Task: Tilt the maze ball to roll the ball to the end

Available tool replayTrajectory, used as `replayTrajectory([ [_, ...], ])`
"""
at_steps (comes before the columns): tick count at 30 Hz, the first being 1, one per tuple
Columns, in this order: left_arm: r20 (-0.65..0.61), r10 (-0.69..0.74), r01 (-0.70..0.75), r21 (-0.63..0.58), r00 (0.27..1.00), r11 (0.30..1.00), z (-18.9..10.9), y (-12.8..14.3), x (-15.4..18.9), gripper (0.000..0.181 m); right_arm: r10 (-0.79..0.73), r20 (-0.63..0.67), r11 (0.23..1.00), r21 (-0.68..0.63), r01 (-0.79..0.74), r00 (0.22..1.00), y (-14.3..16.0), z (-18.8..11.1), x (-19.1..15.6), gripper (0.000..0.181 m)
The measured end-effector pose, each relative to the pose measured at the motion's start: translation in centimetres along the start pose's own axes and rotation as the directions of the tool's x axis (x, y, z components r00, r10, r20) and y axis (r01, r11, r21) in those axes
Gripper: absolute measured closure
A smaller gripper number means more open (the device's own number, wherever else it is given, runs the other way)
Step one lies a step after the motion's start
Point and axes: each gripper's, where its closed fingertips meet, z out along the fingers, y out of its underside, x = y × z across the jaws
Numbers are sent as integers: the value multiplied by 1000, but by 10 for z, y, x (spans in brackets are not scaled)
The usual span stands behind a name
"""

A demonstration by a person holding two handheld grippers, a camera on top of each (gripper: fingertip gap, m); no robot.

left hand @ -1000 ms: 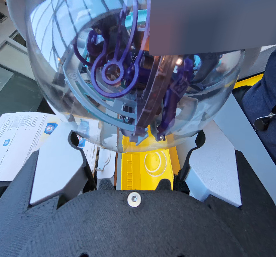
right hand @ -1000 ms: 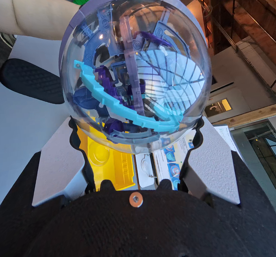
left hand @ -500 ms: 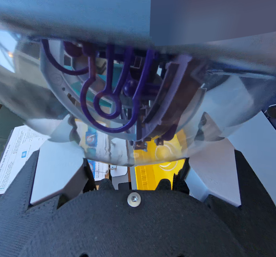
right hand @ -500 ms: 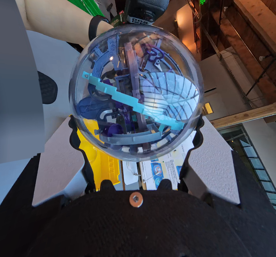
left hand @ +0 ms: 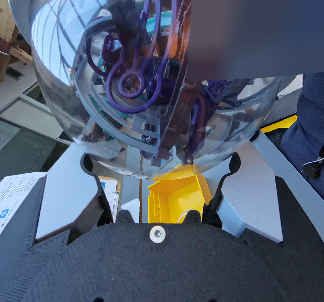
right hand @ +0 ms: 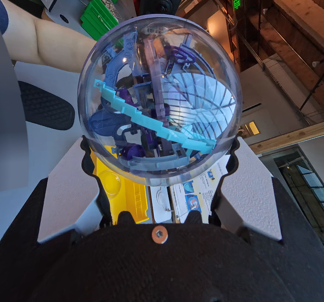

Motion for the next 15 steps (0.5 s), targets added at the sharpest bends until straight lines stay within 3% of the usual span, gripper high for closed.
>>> replayTrajectory([
  [7, 1, 50, -49, 150, 999, 988, -9, -26, -3, 24, -33, -24, 998, 59, 35, 999, -26, -4, 6, 26],
  [15, 34, 153, -157, 234, 988, 960, -31, -60, -13, 24, -109, -92, 990, 76, 117, 990, -53, -4, 20, 27],
])
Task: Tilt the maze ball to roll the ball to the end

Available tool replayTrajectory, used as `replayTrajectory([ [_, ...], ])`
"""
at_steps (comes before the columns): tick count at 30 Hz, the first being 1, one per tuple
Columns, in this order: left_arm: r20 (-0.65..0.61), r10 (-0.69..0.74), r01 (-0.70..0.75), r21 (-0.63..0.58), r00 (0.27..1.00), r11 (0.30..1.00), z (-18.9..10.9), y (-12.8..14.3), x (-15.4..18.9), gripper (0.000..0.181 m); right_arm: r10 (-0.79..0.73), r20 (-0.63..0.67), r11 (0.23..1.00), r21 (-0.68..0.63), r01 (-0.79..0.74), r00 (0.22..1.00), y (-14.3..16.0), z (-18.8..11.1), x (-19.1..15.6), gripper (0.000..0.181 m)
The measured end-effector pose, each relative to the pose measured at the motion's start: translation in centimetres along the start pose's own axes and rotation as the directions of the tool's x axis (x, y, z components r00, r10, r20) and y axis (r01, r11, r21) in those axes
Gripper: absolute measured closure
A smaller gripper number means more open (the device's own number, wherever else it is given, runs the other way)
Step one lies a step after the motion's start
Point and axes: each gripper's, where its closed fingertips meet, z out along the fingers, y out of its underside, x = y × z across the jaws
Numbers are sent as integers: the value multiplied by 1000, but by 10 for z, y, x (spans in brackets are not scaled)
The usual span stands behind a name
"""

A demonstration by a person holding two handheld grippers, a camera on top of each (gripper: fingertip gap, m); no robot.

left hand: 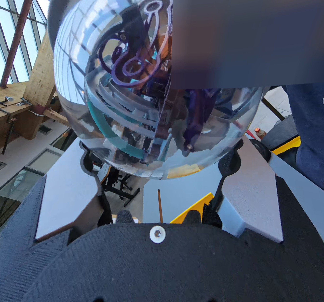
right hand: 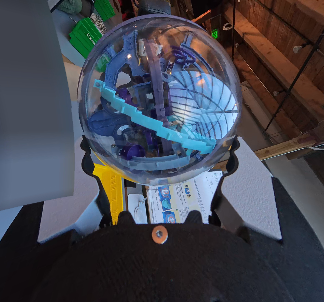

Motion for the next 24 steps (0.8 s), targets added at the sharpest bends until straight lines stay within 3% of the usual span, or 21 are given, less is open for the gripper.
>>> replayTrajectory([
  [11, 7, 114, -114, 24, 993, 993, -15, -44, -10, 24, -84, -63, 996, 7, 85, 994, -35, -2, 15, 27],
  [19, -19, 148, -148, -5, 989, 989, -14, -58, -10, 24, -124, -86, 991, 33, 128, 988, -57, -9, 18, 21],
  [24, -36, 171, -171, -8, 985, 985, -11, -70, -8, 24, -135, -115, 988, 62, 143, 984, -68, -17, 19, 28],
])
